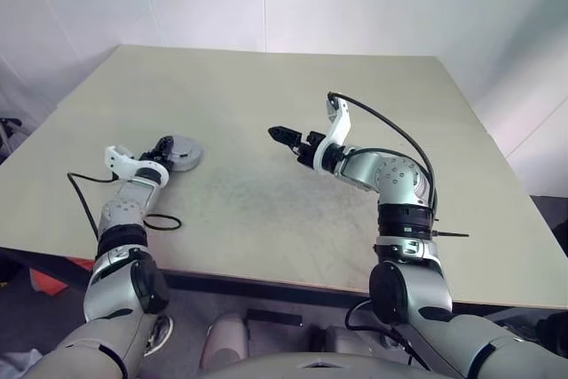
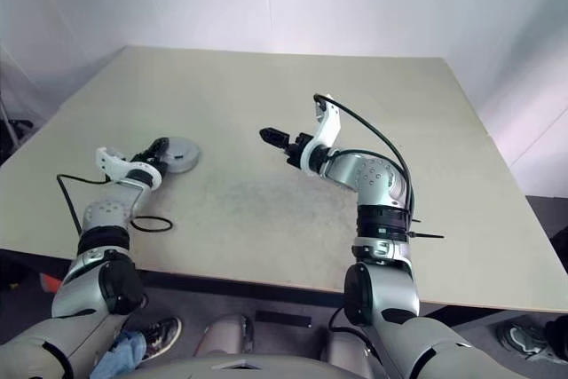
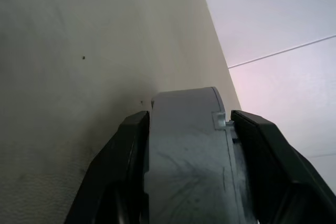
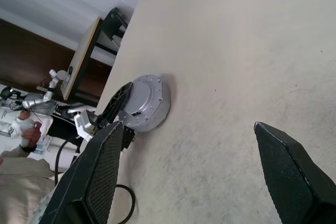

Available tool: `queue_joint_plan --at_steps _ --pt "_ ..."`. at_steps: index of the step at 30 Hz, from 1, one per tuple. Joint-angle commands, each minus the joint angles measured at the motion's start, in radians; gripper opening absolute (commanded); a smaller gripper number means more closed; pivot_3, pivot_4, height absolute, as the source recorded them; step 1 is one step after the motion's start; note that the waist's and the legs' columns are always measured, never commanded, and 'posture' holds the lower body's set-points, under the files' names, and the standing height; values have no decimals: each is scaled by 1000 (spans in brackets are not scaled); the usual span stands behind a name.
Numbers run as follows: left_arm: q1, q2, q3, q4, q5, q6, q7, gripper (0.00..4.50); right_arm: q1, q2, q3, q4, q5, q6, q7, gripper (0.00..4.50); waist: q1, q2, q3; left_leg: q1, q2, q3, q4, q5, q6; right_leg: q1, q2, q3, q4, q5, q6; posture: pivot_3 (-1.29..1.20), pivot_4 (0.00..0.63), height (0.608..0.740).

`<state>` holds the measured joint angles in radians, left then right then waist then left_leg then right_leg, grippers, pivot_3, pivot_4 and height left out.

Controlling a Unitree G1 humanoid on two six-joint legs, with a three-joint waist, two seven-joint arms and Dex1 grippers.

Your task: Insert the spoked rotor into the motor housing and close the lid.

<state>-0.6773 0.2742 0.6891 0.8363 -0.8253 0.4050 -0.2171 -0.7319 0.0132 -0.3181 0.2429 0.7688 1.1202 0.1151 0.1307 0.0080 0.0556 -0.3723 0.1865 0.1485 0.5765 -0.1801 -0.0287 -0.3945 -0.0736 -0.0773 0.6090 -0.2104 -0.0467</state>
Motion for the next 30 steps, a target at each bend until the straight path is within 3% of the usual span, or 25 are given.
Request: queue_joint_plan --at_steps 1,6,12,19,26,30 --pt "-33 32 -9 29 44 -71 -4 2569 -19 2 0 -7 4 -18 10 4497 -1 0 0 2 0 0 0 0 0 2 0 0 0 0 1 0 0 740" --pt "-63 80 -8 109 102 -155 27 4048 -18 2 1 2 2 -13 8 4500 -7 0 0 7 1 0 0 0 -1 6 0 0 0 -4 6 0 0 740" --pt "-97 171 -8 192 161 -278 44 4048 -12 -8 38 -10 -3 1 42 4500 -7 0 0 7 1 0 -1 1 -2 5 0 0 1 -3 5 0 0 740" --pt "-134 230 -57 213 243 -350 18 4048 8 -87 215 -73 -142 -140 158 4500 3 0 0 5 1 -1 -1 1 -2 4 0 0 0 -2 3 0 0 740" --pt "-166 198 -127 142 289 -347 -67 4048 2 -193 318 -109 -332 -395 231 4500 3 -2 0 5 1 0 0 1 -2 5 -1 0 1 -3 5 0 0 740" --pt "-121 129 -307 -33 368 -299 -218 4048 3 -344 350 -72 -471 -531 283 4500 10 -5 3 4 0 0 0 1 -2 4 -1 0 0 0 -1 0 0 740"
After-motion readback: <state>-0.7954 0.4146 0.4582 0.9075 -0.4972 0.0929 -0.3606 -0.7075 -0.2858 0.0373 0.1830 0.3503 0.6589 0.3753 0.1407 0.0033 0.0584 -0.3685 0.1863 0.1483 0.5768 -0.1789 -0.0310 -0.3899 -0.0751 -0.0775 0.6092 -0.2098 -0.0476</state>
